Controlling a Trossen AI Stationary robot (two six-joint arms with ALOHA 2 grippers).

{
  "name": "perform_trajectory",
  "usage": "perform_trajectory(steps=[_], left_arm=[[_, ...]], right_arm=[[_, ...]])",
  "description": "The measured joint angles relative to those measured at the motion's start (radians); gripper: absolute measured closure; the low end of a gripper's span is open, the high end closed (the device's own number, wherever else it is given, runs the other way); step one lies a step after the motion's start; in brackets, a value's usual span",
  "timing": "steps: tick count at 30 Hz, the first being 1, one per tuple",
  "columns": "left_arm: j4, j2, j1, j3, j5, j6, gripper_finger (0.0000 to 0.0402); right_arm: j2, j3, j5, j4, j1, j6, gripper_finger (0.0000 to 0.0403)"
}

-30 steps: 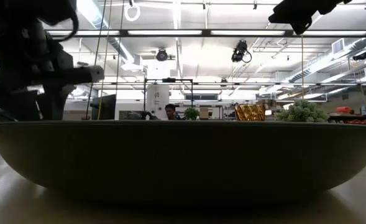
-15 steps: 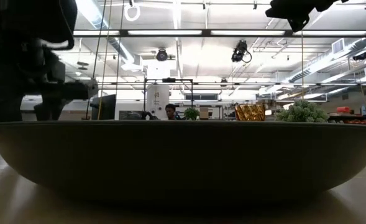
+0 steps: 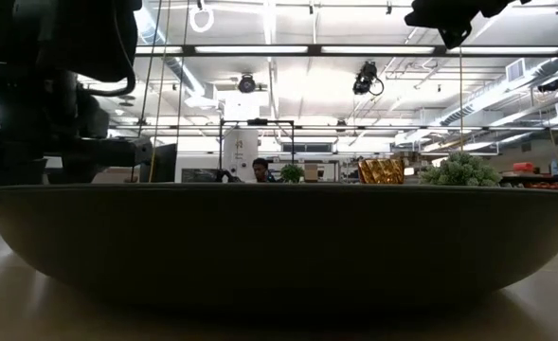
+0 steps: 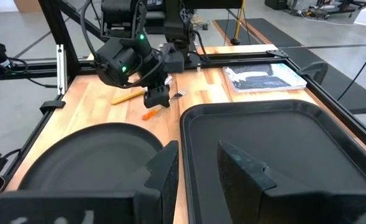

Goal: Pick and place plate/cup/fork/spoon on tray
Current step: Put the orange fork in the left corner of the black tray

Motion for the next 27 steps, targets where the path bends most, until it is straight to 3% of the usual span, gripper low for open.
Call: perform_trajectory(steps=[14, 19, 27], left_arm=[[0.009, -0.008, -0.001, 0.017, 0.03, 0.108, 0.0382], [-0.032, -0.009, -0.004, 0.045, 0.076, 0.121, 0.0382], [-0.127, -0.011, 0.004, 0.105, 0.065, 0.117, 0.0382]], right_arm=[[0.0, 0.001, -0.005, 0.004, 0.0, 0.0, 0.0287], [0.0, 0.001, -0.006, 0.004, 0.0, 0.004, 0.0287], [0.0, 0.001, -0.008, 0.005, 0.0, 0.005, 0.0287]])
